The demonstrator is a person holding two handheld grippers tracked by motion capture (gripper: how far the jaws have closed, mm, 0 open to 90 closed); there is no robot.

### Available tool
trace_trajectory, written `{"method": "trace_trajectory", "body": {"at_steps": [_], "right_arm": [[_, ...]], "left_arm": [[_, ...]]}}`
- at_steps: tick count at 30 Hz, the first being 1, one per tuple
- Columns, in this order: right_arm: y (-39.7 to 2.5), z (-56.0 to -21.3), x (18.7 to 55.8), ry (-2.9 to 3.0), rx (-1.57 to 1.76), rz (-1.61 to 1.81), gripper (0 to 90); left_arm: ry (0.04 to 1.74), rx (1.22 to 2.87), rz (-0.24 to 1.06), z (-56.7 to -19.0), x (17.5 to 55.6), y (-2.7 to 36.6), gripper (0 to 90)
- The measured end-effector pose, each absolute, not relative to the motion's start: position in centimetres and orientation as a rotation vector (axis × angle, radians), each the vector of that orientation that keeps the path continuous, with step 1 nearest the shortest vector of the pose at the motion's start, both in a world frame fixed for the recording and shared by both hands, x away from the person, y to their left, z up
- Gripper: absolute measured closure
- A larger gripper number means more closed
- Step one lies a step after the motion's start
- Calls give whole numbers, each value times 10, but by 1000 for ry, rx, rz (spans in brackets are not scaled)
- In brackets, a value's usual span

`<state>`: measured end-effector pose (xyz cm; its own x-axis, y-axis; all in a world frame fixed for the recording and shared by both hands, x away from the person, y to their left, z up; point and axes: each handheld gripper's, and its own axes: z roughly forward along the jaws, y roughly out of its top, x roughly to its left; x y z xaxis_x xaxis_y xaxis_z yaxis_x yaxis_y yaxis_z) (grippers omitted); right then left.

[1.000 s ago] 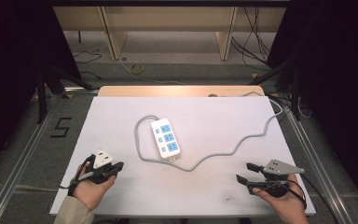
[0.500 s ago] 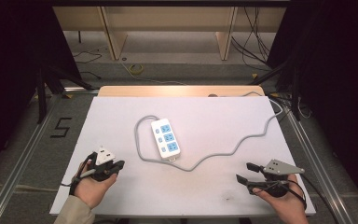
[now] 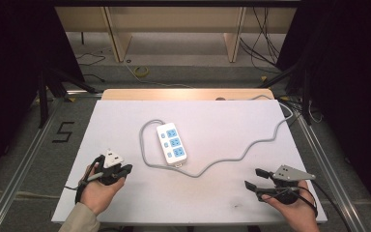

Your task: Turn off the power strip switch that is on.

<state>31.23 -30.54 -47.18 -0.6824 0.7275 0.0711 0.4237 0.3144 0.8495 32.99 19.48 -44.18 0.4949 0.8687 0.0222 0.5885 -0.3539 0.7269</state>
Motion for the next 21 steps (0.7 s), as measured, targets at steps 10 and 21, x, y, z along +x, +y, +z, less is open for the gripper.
{"method": "trace_trajectory", "body": {"at_steps": [10,21], "right_arm": [[-305,-472,312,2261,1033,1309,356],[-305,-472,312,2261,1035,1310,356]], "left_arm": [[1185,2092,532,-442,332,189,897],[1176,2105,535,-441,336,182,898]]}}
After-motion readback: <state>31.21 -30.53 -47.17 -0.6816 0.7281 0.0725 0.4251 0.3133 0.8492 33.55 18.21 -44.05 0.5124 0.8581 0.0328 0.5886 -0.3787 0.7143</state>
